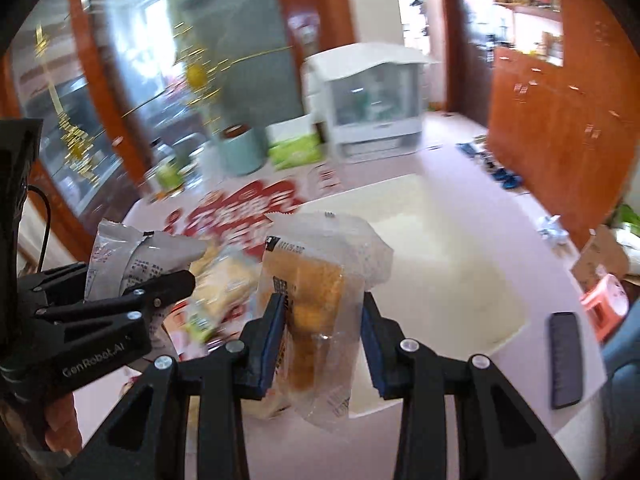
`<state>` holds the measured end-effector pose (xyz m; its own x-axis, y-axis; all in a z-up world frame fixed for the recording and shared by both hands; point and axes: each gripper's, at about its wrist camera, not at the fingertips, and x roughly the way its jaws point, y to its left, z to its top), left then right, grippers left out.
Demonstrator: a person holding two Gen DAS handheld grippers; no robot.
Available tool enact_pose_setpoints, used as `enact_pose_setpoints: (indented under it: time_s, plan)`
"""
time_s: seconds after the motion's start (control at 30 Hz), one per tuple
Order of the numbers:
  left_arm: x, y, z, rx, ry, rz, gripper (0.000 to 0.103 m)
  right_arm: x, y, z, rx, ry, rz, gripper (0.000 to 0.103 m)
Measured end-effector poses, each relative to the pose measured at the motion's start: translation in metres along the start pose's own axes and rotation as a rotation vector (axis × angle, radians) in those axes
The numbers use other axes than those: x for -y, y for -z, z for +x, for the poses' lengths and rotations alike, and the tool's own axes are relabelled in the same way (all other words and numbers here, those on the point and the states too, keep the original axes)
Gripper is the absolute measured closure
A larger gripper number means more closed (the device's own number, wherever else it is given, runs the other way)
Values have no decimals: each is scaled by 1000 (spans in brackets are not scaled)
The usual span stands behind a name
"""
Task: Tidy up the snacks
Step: 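Carry both bags over the white tray and open both tools to drop them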
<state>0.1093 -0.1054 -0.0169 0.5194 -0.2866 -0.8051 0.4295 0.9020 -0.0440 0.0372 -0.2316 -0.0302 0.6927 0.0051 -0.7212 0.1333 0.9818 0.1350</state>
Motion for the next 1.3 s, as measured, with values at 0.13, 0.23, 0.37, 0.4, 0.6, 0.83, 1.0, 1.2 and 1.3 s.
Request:
enact_pose_setpoints:
  time_s: [0.13, 0.23, 0.37, 0.4, 0.6, 0.83, 1.0, 1.2, 1.3]
  plan:
    - [39, -18, 42, -19, -15, -25, 61, 45, -12, 8, 21, 67, 35, 66]
    - [57, -25, 71, -49, -35, -41, 61, 70, -17, 19, 19, 103, 38, 66]
    - [70, -27, 101, -67, -113, -28, 58, 90, -22, 41, -13, 134, 26, 65]
    - [71, -28, 107, -76, -131, -23, 53, 93, -22, 47, -27, 138, 20, 65]
    - [67, -27, 120, -108, -184, -11, 8, 101, -19, 76, -108, 141, -1, 60]
    - [46, -17, 107, -156, -203, -103, 8, 95, -16, 75, -124, 90, -21, 45]
    - [37, -10, 85, -125, -235, -138, 8, 89, -13, 78, -154, 60, -27, 45]
    - [25, 1, 63, -89, -241, -181, 8, 82, -10, 77, -170, 39, -36, 45]
    - [17, 8, 53, -78, -255, -196, 8, 76, -9, 74, -166, 36, -56, 45]
